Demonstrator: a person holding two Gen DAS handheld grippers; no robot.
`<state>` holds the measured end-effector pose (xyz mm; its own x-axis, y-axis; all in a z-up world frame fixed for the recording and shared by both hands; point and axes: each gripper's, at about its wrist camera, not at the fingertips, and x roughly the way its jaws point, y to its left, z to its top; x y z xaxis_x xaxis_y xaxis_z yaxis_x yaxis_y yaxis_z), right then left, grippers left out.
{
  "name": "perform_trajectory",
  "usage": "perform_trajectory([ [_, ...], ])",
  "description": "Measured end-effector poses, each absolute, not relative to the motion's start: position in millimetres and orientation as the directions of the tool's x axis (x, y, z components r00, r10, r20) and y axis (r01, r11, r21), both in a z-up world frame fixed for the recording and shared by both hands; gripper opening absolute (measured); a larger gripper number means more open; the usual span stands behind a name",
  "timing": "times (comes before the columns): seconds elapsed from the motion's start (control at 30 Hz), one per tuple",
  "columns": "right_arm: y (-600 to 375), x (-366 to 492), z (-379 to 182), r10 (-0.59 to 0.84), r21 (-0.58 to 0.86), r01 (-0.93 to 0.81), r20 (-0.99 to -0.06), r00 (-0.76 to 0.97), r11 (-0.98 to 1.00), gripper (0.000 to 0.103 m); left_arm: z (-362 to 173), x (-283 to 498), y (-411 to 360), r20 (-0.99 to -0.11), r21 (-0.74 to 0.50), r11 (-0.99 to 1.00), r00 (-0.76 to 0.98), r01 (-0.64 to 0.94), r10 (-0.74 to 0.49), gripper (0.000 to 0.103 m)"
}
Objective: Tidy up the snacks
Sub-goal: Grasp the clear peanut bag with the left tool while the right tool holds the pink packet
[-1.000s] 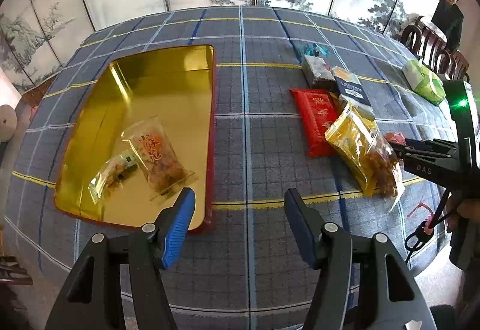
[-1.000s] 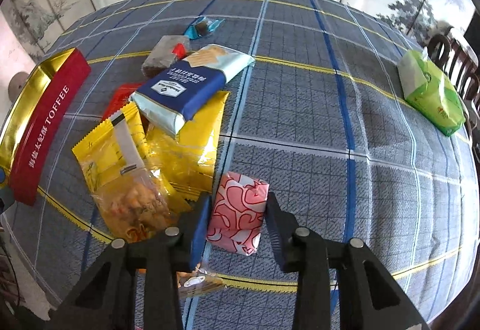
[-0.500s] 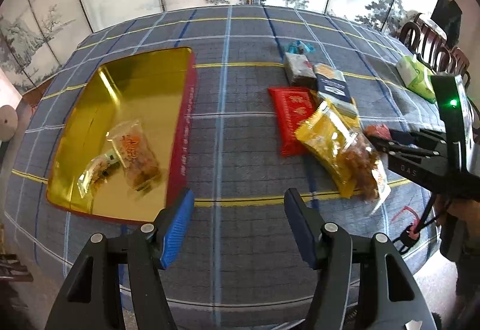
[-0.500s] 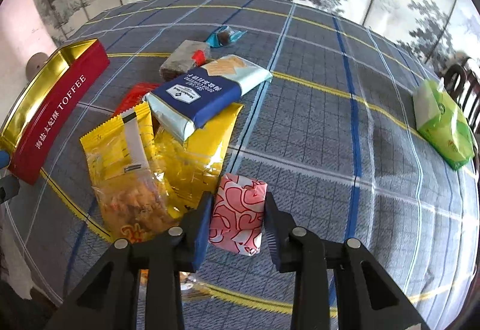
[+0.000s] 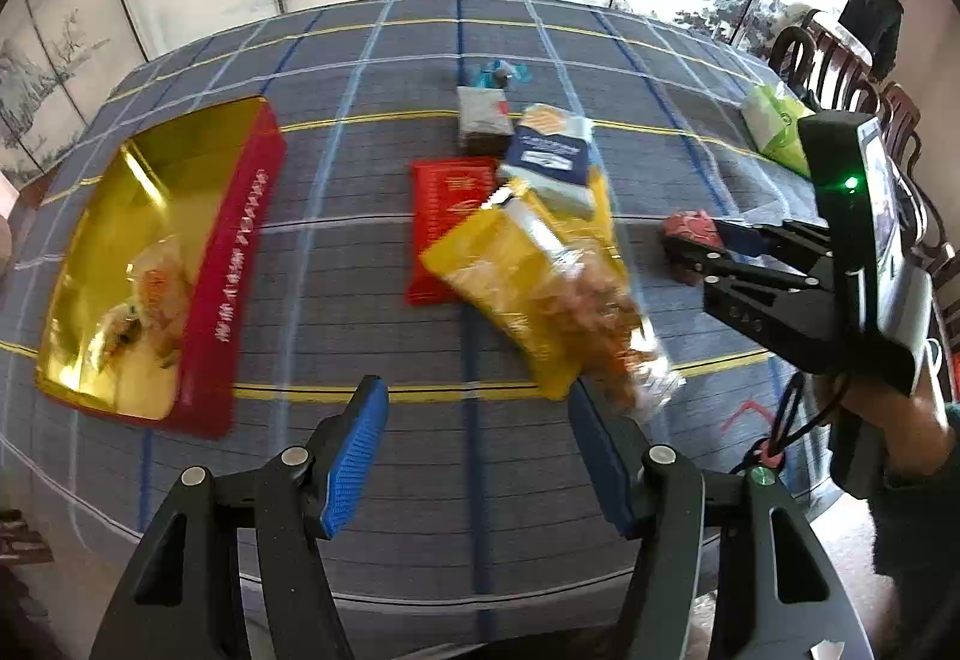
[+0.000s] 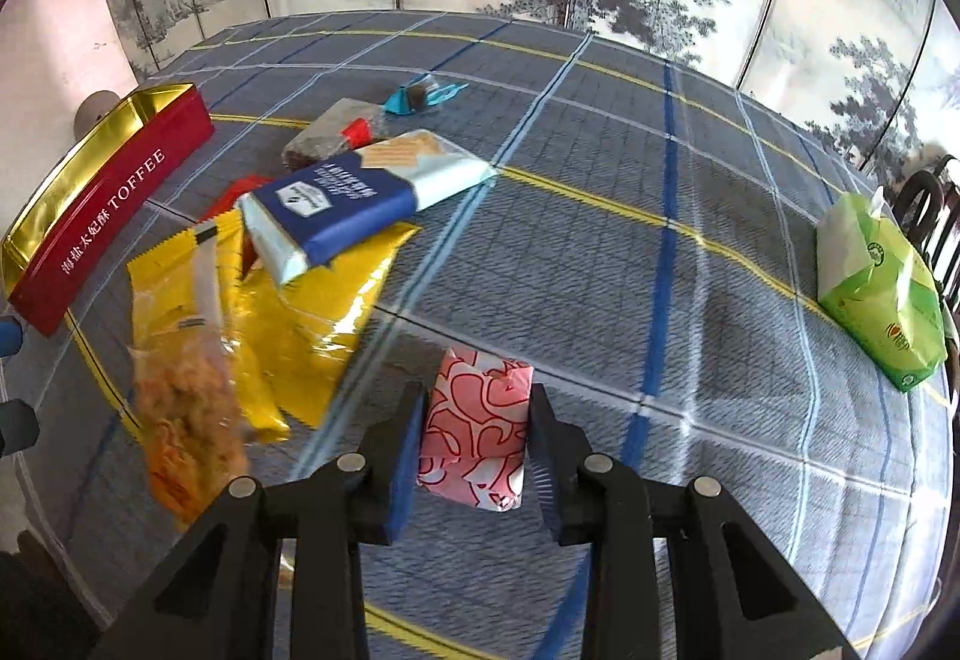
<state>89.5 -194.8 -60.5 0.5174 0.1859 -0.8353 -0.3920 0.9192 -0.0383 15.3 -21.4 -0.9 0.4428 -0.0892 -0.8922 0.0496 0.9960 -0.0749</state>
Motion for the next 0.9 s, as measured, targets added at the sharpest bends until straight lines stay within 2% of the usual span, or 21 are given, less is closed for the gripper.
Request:
perform_trajectory([
  [0.43,-227.6,99.2,-64.8,0.217,-0.041,-0.413,-0.801,0.558,0.91,0.033,-4.0,19.9,-46.8,-0.893,-0.092,0.996,0.444,-0.014,-0.076,0.059],
  [0.9,-243.2,96.3,-71.0,0.265,-0.003,-0.418,-0.769,0.582,0.908,0.032,-18.7,38.7,-64.0,-0.907,-0.166,0.978,0.41,-0.126,-0.101,0.058],
])
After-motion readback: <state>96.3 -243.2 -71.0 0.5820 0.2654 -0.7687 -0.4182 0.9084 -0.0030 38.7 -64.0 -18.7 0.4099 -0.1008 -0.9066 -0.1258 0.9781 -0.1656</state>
